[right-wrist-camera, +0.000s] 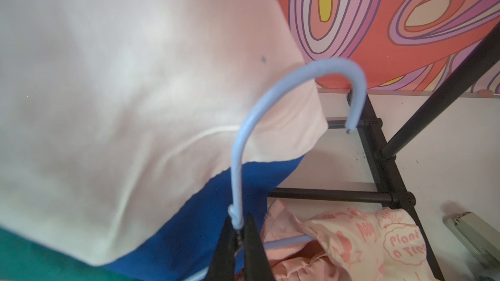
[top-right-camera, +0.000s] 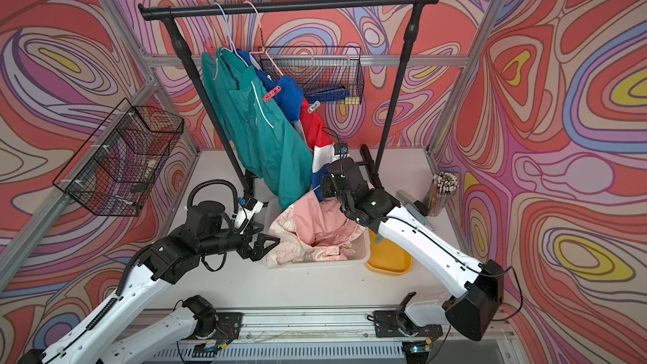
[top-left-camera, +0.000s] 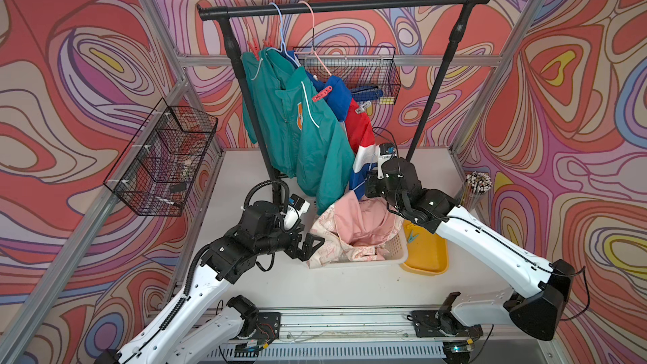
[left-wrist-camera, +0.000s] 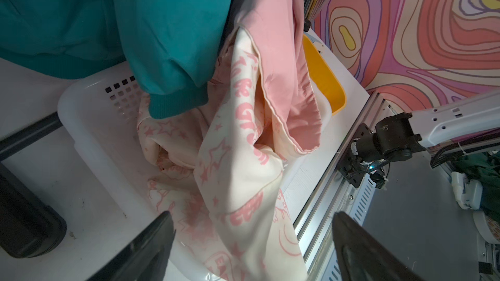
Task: Remove the clothespins securing jackets to the hanger
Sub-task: Remove the jacket from the hanger.
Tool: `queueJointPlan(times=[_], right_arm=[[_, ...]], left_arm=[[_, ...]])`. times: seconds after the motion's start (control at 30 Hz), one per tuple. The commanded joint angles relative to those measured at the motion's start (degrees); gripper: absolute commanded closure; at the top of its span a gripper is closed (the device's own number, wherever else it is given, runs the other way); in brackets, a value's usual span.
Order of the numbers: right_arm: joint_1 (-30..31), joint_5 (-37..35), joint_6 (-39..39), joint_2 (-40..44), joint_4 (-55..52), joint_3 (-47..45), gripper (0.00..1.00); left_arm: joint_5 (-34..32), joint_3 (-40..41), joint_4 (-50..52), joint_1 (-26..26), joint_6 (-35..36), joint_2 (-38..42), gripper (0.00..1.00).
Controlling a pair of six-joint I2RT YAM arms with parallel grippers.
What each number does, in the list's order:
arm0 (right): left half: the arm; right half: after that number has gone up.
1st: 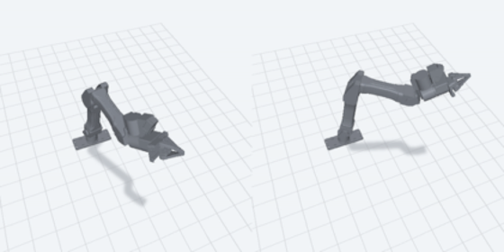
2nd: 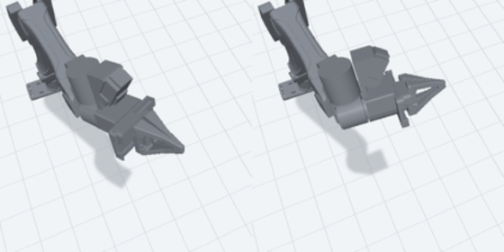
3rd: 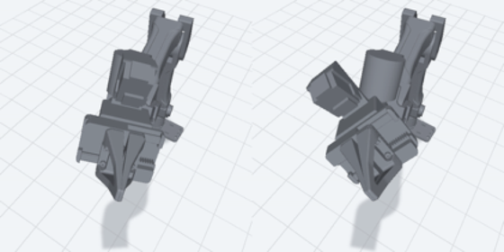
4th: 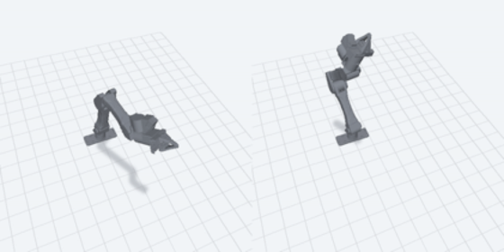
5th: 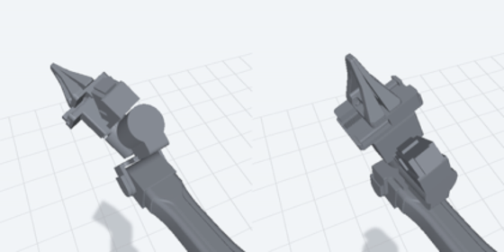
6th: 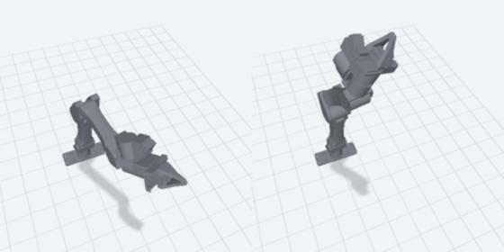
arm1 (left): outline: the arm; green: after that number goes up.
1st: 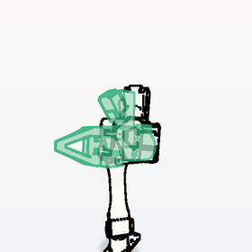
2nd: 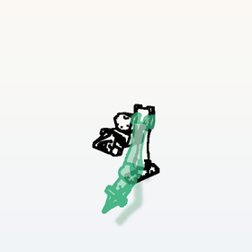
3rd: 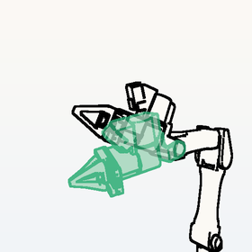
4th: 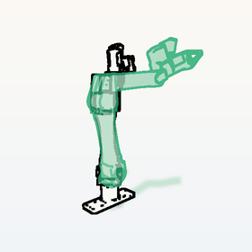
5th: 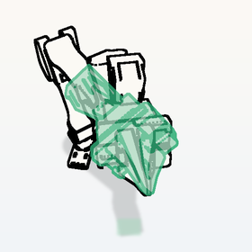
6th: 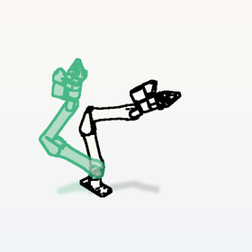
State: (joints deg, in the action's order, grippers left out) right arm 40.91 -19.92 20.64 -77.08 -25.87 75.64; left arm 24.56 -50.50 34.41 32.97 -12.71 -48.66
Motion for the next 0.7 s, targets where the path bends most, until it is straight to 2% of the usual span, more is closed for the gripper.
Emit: queueJointPlan(times=[0.0, 0.13, 0.27, 0.4, 0.67], right_arm=[[-0.5, -0.1, 0.1, 0.1, 3.2, 1.2, 1.0], [-1.0, 0.1, 0.1, 0.2, 3.7, 1.2, 1.0], [-1.7, 0.3, 0.2, -0.3, 4.5, 1.5, 1.0], [-4.0, 1.5, 0.6, -0.8, 4.8, 1.2, 1.0], [-10.1, 5.1, 1.9, -2.1, 5.4, -0.2, 1.0]], left_arm=[[0.5, 0.9, -2.8, 0.3, -1.4, -1.8, 0.29], [2.5, 0.9, -4.4, 0.4, -2.7, -4.2, 0.6], [1.7, 0.8, -5.4, 0.9, -4.4, -4.9, 1.0], [-1.7, 0.2, -4.2, 1.1, -5.7, -3.8, 1.0], [-12.5, 5.6, -6.9, 1.2, -11.3, 5.3, 1.0]])
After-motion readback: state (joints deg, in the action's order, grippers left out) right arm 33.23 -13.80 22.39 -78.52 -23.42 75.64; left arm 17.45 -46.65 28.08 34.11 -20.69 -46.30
